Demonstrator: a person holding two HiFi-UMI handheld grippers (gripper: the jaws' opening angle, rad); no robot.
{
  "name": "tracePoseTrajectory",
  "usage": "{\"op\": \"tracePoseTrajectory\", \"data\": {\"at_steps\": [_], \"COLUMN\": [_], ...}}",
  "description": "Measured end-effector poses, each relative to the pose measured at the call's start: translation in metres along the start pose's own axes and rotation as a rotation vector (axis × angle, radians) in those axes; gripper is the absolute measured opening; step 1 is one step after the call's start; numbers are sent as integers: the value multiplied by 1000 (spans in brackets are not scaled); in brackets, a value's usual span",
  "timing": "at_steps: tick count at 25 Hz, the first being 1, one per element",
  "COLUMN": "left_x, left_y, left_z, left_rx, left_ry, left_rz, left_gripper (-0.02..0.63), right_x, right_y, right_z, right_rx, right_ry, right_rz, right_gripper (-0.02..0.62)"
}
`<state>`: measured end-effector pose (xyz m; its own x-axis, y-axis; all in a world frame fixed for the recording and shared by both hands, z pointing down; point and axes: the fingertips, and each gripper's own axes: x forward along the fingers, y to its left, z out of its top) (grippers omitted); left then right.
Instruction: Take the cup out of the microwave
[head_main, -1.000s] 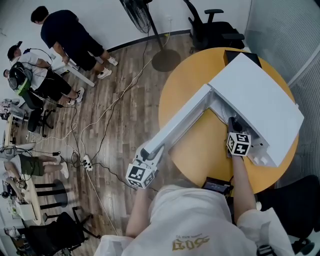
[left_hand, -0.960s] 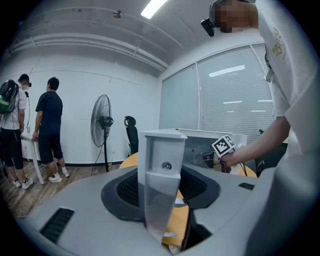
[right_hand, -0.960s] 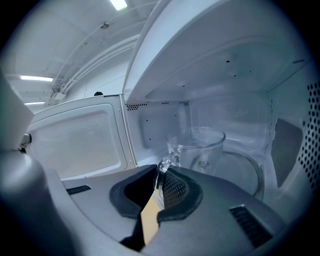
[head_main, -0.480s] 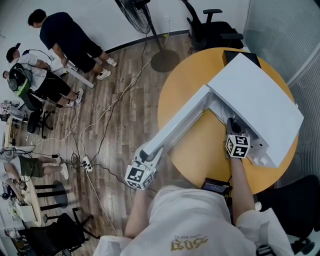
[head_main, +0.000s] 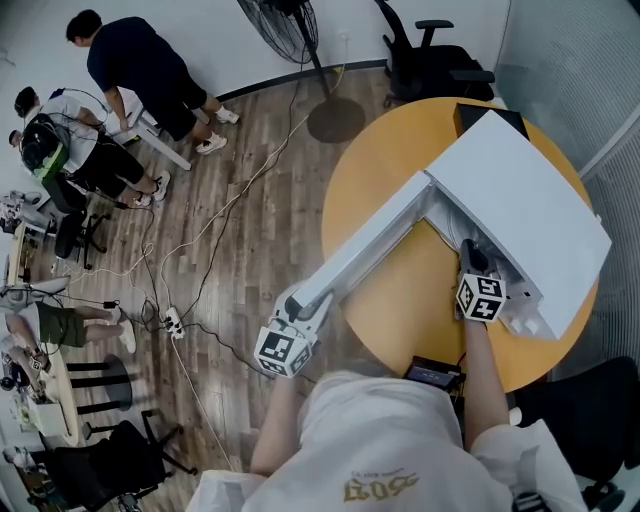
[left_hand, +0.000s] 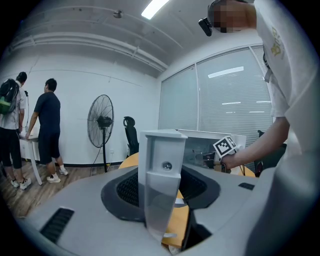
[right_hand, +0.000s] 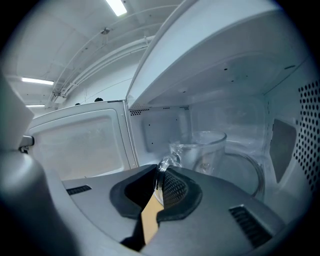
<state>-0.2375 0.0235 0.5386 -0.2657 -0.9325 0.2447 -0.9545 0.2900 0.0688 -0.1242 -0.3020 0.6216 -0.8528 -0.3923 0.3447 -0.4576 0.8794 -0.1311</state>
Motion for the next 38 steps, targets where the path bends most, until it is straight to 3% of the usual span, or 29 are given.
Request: {"op": "tracePoseTrajectory", "data": {"at_steps": [29,38], "left_x": [-2,1], "left_y": [4,3], "left_z": [2,2], "left_rx": [-2,-1], "left_ry": [-14,-14], "left_rz": [-10,-12], "left_gripper": [207,206], "right_x": [-41,-50], "right_y": [46,65], "right_z": [17,10], "right_rx": [-40,-62], "right_ry": [-58,-49], "right_rz": [85,162], "right_gripper": [20,20]}}
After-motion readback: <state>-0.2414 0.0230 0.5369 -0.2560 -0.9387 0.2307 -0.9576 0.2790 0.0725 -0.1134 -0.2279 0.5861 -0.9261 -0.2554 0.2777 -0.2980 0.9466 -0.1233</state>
